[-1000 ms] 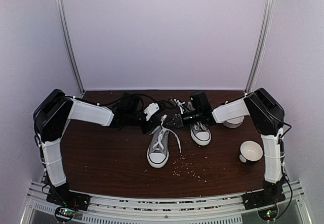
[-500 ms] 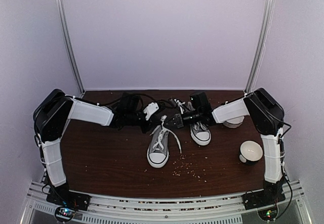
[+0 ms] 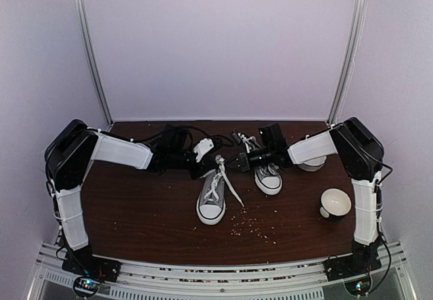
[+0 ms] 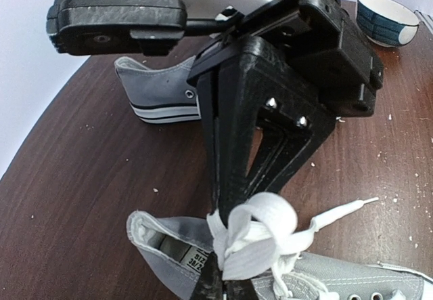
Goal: Tie the shoes
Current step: Cross the half-tied shoelace with the shoelace loop.
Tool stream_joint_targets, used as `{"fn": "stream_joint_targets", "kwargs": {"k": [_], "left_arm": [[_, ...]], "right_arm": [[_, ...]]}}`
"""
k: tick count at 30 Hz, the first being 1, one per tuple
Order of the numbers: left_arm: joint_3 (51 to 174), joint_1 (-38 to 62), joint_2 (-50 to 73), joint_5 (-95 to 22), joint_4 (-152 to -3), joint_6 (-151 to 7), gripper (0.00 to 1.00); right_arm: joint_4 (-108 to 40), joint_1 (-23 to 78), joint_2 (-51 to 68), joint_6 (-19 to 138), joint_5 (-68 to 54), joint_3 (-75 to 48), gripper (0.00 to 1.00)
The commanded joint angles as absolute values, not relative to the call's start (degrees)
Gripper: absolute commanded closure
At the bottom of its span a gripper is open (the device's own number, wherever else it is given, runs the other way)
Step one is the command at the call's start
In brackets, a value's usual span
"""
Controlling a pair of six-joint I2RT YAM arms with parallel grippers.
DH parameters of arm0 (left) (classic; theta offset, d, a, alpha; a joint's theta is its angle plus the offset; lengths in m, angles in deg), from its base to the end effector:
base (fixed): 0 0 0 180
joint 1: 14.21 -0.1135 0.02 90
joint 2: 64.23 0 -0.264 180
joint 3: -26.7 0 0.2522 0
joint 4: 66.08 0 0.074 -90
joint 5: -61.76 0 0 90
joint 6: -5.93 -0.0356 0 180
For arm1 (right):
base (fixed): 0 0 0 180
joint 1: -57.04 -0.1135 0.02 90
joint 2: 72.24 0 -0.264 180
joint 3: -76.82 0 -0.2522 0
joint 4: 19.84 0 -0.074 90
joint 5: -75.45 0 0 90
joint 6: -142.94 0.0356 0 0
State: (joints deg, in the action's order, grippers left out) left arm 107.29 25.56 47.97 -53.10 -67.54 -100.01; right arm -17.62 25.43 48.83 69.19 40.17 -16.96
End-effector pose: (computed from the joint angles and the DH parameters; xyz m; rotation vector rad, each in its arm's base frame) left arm 0.3160 -0.2825 0.1677 1.2348 1.7853 -0.7061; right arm 0.3619 0.2569 0.1445 -0.8897 2.0474 1.4926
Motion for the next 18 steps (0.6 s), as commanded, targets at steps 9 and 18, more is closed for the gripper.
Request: {"fn": "stream_joint_targets", "kwargs": {"k": [9, 18], "left_arm": [[107.8, 25.7, 47.4, -54.1, -66.6, -99.5, 1.0], [108.6, 25.6, 47.8, -55.4, -67.4, -99.5, 1.0]], "right_arm": [[-17.8, 25.6, 45.3, 68.2, 39.9, -17.7, 1.0], [-14.1, 27.8, 42.8, 71.3, 39.4, -20.6, 0.82]]}}
